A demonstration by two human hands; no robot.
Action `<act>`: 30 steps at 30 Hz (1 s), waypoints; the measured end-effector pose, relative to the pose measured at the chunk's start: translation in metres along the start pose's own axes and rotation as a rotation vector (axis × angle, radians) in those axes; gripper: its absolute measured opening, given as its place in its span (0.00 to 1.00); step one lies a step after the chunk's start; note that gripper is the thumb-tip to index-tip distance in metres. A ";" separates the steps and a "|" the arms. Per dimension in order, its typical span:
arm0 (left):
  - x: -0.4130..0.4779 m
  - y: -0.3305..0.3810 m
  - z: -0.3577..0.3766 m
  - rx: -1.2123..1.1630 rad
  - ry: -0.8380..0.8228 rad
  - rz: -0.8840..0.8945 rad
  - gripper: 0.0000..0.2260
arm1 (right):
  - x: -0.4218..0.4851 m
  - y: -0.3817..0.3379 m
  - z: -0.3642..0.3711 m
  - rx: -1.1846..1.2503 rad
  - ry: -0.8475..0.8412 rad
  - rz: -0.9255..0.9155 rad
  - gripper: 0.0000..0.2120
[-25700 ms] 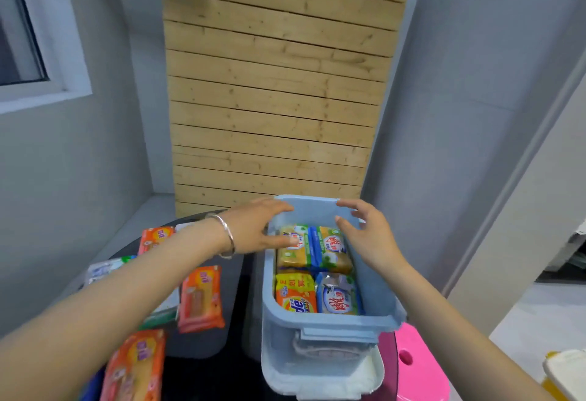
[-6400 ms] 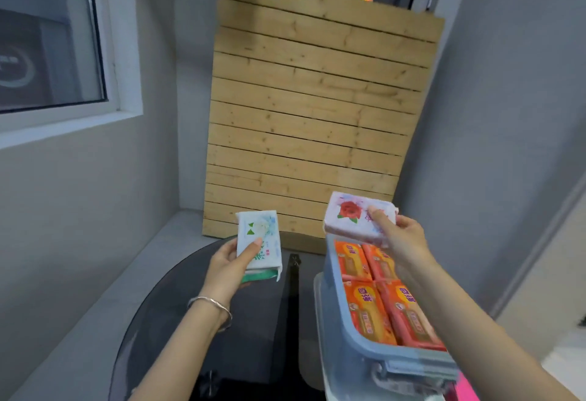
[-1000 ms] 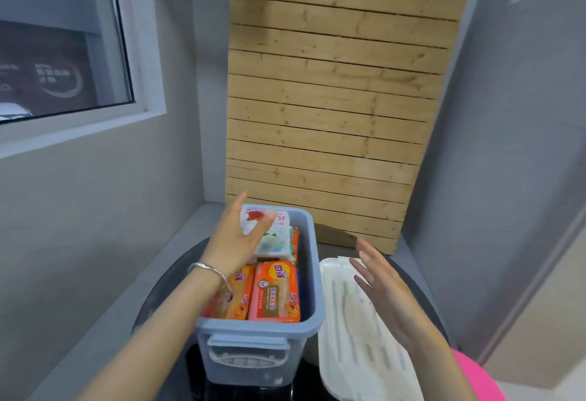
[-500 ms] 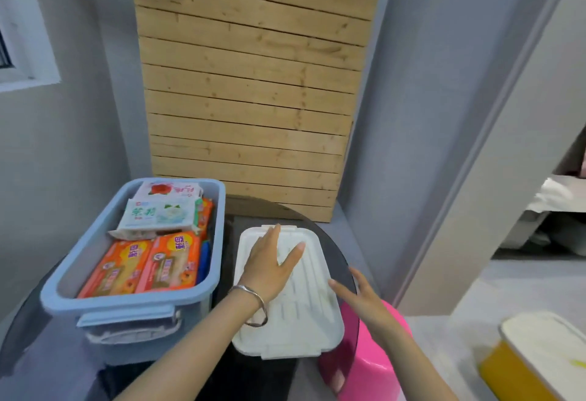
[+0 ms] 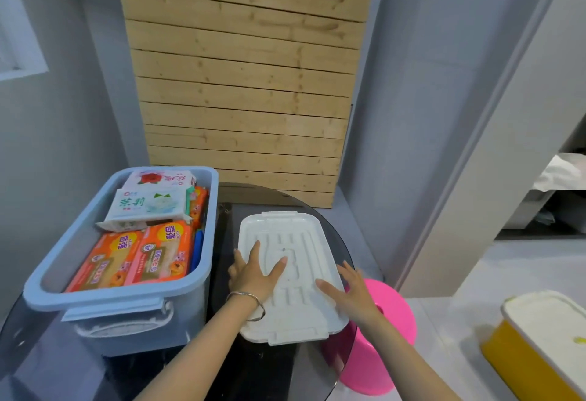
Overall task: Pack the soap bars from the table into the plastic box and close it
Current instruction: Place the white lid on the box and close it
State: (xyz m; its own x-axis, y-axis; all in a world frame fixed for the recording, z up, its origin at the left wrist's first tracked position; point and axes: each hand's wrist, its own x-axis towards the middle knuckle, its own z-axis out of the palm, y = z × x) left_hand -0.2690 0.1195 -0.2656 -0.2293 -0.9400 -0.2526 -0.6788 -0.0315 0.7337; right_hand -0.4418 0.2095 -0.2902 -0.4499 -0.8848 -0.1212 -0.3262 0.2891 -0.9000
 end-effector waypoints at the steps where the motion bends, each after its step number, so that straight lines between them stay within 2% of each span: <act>1: -0.003 0.004 -0.001 -0.071 -0.011 -0.002 0.37 | -0.002 -0.006 -0.002 0.084 0.009 -0.009 0.14; 3: -0.007 0.015 -0.002 -0.208 0.001 0.024 0.40 | -0.008 -0.022 -0.012 0.223 0.051 -0.033 0.10; 6: -0.016 0.040 -0.012 -0.380 0.075 0.129 0.40 | -0.017 -0.048 -0.040 0.361 0.154 -0.080 0.12; 8: -0.023 0.063 -0.028 -0.512 0.064 0.203 0.37 | -0.025 -0.068 -0.062 0.456 0.200 -0.134 0.16; 10: -0.028 0.082 -0.045 -0.641 0.030 0.234 0.35 | -0.034 -0.090 -0.081 0.483 0.217 -0.188 0.18; 13: -0.039 0.105 -0.080 -0.785 -0.030 0.261 0.20 | -0.045 -0.125 -0.098 0.499 0.162 -0.255 0.18; 17: -0.052 0.107 -0.129 -0.930 -0.215 0.283 0.18 | -0.054 -0.176 -0.100 0.434 0.088 -0.346 0.17; 20: -0.064 0.091 -0.166 -0.935 -0.295 0.337 0.16 | -0.056 -0.213 -0.083 0.291 0.041 -0.411 0.15; 23: -0.069 0.074 -0.197 -0.971 -0.260 0.367 0.17 | -0.057 -0.247 -0.053 0.031 0.095 -0.524 0.12; 25: -0.069 0.060 -0.215 -1.009 -0.184 0.373 0.18 | -0.059 -0.266 -0.029 -0.142 0.152 -0.610 0.19; 28: -0.068 0.040 -0.240 -1.085 -0.065 0.416 0.19 | -0.060 -0.285 0.007 -0.431 0.238 -0.692 0.36; 30: -0.067 0.027 -0.255 -1.112 0.008 0.430 0.19 | -0.065 -0.300 0.033 -0.542 0.245 -0.730 0.40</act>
State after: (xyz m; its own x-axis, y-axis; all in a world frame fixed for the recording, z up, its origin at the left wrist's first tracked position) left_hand -0.0943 0.0951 -0.0679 -0.2833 -0.9475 0.1484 0.4304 0.0127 0.9025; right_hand -0.2871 0.1681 -0.0262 -0.1238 -0.8308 0.5427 -0.9113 -0.1213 -0.3935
